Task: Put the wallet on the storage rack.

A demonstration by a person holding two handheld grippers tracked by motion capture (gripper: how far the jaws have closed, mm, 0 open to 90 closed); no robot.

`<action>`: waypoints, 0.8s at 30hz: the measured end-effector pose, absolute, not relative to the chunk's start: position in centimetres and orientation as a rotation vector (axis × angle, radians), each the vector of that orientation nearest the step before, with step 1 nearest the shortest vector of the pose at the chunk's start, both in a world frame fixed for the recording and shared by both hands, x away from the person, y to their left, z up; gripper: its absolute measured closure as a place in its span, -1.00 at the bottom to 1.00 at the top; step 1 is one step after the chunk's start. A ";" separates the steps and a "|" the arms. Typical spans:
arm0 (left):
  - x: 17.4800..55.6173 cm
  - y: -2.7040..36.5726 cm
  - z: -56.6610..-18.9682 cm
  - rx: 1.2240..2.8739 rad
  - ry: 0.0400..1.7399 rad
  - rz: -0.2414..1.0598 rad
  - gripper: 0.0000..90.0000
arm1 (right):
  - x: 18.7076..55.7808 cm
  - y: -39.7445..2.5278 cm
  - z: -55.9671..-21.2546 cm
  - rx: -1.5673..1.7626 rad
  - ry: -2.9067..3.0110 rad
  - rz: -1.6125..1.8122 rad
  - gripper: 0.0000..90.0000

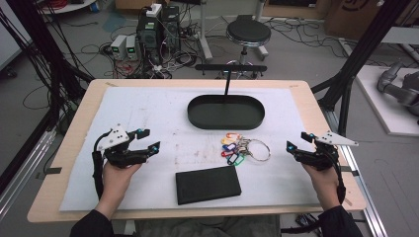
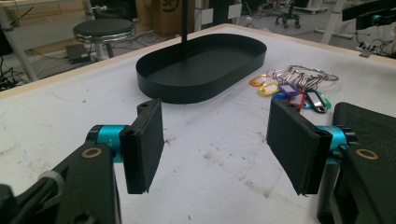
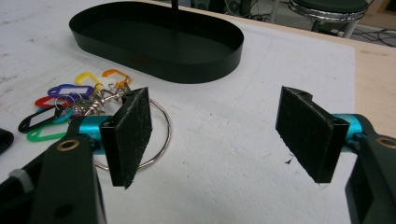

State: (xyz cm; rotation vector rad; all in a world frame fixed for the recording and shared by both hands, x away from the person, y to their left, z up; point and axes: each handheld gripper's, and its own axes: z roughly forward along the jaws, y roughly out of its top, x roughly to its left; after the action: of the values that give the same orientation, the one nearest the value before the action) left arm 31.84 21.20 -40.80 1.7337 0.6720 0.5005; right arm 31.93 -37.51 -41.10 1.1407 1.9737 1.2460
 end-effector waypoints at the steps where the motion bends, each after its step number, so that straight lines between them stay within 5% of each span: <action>1: 31.9 21.2 -40.8 1.733 0.671 0.497 -0.19 | 32.0 -37.5 -41.2 1.143 1.981 1.244 -0.39; 24: 31.3 20.4 -40.9 1.753 0.686 0.427 -0.21 | 32.9 -36.4 -41.5 1.130 2.009 1.251 -0.39</action>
State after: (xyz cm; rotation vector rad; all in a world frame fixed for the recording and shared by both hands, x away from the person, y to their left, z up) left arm 31.34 20.38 -40.91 1.7534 0.6861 0.4275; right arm 32.94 -36.45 -41.47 1.1303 2.0090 1.2506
